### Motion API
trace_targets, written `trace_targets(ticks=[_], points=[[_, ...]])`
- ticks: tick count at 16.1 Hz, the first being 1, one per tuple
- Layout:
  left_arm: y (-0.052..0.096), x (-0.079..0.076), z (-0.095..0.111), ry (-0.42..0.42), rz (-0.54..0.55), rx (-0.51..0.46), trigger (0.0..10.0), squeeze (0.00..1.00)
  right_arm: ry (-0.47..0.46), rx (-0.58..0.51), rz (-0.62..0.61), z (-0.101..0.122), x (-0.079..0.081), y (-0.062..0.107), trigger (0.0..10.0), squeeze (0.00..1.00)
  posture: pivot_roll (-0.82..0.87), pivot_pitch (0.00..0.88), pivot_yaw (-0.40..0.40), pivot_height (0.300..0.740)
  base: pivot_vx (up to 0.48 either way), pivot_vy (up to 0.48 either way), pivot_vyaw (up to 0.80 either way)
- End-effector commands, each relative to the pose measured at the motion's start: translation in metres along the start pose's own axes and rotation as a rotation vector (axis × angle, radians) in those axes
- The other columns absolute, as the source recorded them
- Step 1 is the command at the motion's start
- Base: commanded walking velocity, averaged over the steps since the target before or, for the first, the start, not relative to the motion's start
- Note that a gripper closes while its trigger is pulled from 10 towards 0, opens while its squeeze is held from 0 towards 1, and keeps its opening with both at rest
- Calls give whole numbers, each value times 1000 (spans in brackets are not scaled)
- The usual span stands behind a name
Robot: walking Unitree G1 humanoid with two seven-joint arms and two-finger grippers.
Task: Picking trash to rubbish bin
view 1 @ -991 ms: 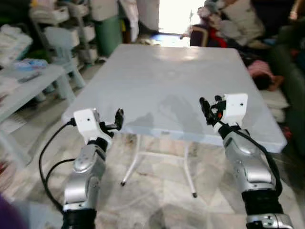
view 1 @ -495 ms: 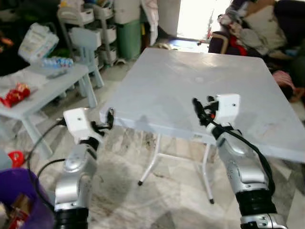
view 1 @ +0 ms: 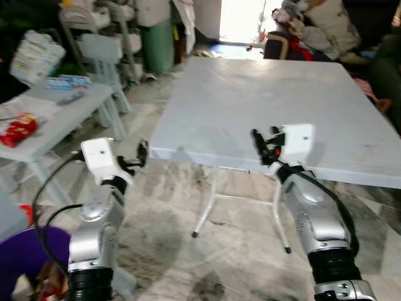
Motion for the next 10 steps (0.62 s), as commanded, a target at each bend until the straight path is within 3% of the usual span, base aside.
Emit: trace_targets(ticks=[1,3,10], points=[[-1,-10,3,2,-36,-18,10000,0,12,-22,-32,7,-11,1,10000,0,24,0,-16,740,0,0,0],[-1,-13,5,-6,-70,-25,10000,0,19,-16,-55,6,-14,2,10000,0,24,0,-15,740,0,0,0],[-5,-14,-2,-62,-142,13,10000,0,18,-17,-117,2,-22,3,10000,0,32,0,-1,740,0,0,-787]])
Point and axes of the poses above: a point about 5 cm out from each wrist's last joint towards the gripper, its own y axis pointing back from the gripper into the wrist, its own z axis along the axis of the wrist's last joint, x = y × z, the point moved 2 cm from there along -y, pointing out of the wrist towards the gripper, and after that the axes turned 15 degrees about -y, right-handed, at the moved point
